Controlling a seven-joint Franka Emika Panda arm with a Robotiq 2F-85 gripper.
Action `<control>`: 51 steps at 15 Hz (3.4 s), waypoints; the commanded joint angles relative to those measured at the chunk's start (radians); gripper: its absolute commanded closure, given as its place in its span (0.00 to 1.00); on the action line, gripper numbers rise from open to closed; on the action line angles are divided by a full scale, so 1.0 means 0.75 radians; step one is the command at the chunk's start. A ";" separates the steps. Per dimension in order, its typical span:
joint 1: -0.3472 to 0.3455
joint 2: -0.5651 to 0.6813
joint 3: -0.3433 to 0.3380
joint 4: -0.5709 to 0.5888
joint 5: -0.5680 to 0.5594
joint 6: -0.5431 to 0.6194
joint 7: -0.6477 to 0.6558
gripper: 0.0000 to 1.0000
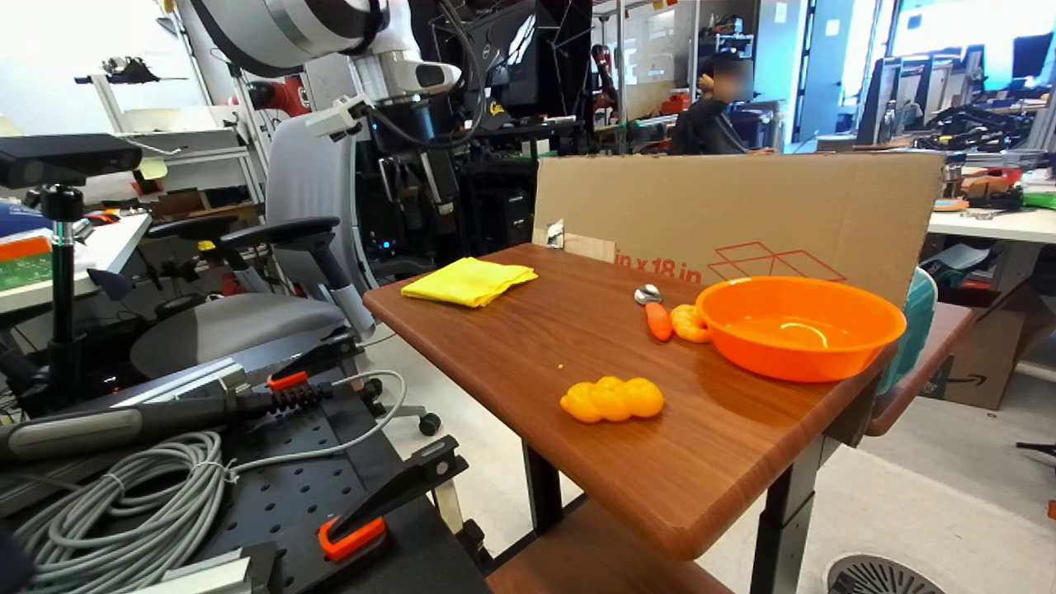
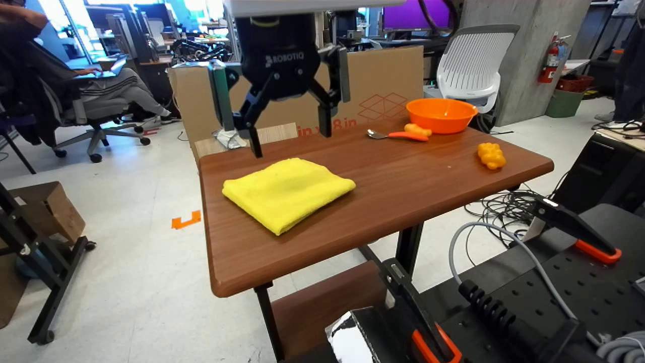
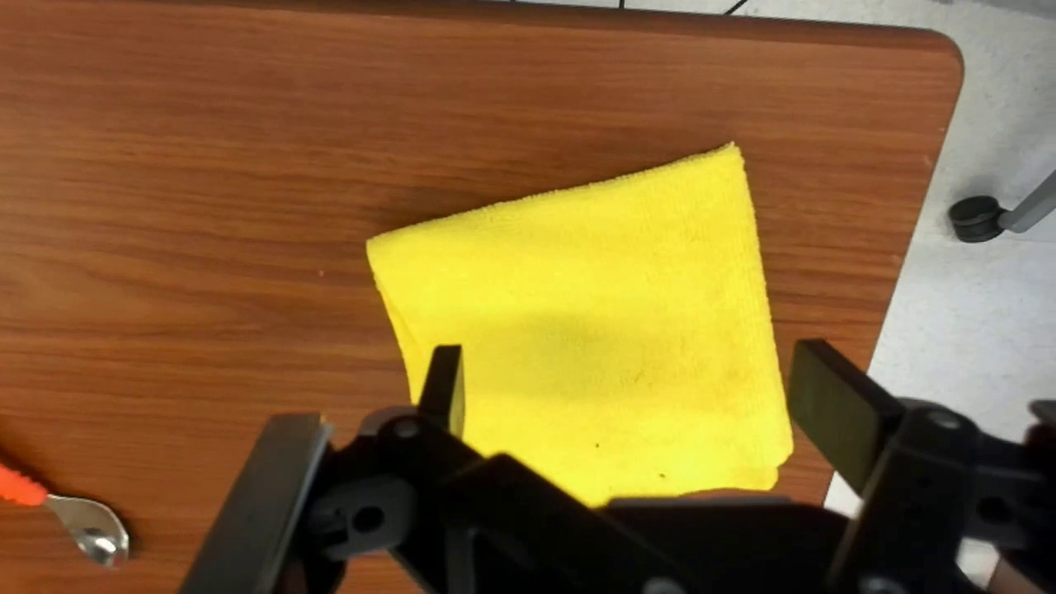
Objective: Move the yellow towel to the right
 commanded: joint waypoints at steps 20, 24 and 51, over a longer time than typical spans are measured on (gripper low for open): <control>0.103 0.452 -0.156 0.368 0.120 -0.024 -0.293 0.00; 0.082 0.463 -0.164 0.390 0.156 -0.028 -0.331 0.00; 0.030 0.452 -0.158 0.420 0.253 -0.105 -0.455 0.00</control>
